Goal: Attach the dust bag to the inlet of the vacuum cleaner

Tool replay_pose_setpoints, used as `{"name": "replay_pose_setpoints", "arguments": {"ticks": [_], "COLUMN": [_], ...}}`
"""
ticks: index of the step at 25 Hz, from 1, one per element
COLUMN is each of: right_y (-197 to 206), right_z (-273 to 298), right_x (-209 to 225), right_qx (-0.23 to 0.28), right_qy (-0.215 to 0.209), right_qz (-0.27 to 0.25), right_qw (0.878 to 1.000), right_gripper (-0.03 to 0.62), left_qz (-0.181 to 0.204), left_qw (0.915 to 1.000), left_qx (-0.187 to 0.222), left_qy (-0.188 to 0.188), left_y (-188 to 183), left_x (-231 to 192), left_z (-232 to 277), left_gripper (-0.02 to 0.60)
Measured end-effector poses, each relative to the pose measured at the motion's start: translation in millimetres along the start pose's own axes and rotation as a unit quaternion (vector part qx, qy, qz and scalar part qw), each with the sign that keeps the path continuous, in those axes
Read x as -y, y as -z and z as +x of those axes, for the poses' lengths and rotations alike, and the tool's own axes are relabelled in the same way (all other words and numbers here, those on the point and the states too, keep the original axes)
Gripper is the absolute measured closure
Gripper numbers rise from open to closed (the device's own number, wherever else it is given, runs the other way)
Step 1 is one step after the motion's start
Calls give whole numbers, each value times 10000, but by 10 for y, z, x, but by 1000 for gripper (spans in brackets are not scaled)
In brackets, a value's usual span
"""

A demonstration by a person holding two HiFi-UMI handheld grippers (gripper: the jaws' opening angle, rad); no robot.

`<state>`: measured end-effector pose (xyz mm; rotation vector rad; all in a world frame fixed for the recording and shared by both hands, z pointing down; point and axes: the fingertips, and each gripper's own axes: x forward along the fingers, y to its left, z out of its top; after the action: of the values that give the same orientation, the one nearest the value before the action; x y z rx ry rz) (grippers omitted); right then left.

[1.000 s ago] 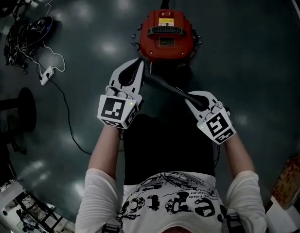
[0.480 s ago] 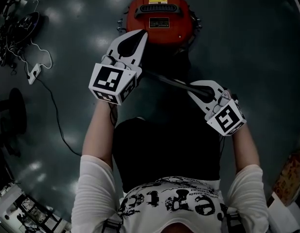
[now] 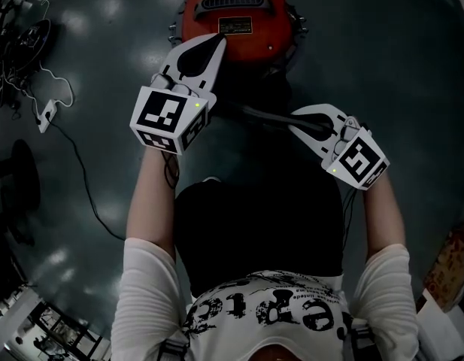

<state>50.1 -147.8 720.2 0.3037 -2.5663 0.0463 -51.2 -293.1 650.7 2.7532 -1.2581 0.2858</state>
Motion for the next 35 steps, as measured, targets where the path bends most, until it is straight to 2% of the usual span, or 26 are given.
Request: {"name": "replay_pose_setpoints", "arguments": {"ticks": [2, 7, 14, 21, 24, 31, 35], "right_y": [-3, 20, 35, 27, 68, 85, 26], "right_z": [3, 4, 7, 29, 19, 13, 55], "right_x": [4, 2, 31, 69, 101, 162, 143], "right_qx": [-23, -61, -95, -260, -119, 60, 44], "right_qy": [-2, -59, -183, -243, -354, -125, 87], "right_qz": [-117, -315, -563, -800, -720, -423, -600], "right_qw": [9999, 9995, 9982, 9962, 9967, 9990, 9982], "right_gripper": [578, 579, 578, 577, 575, 572, 565], "left_qz": [45, 568, 716, 605, 659, 661, 527], "left_qw": [9999, 9951, 9946, 9949, 9947, 9959, 9966], "left_qx": [-43, -456, -312, -303, -287, -38, -62], "left_qy": [119, 663, 678, 746, 742, 620, 628], "left_y": [7, 45, 27, 40, 50, 8, 20], "left_x": [11, 116, 115, 116, 116, 111, 108], "left_z": [-4, 27, 32, 42, 52, 30, 16], "left_gripper": [578, 578, 578, 580, 578, 578, 580]}}
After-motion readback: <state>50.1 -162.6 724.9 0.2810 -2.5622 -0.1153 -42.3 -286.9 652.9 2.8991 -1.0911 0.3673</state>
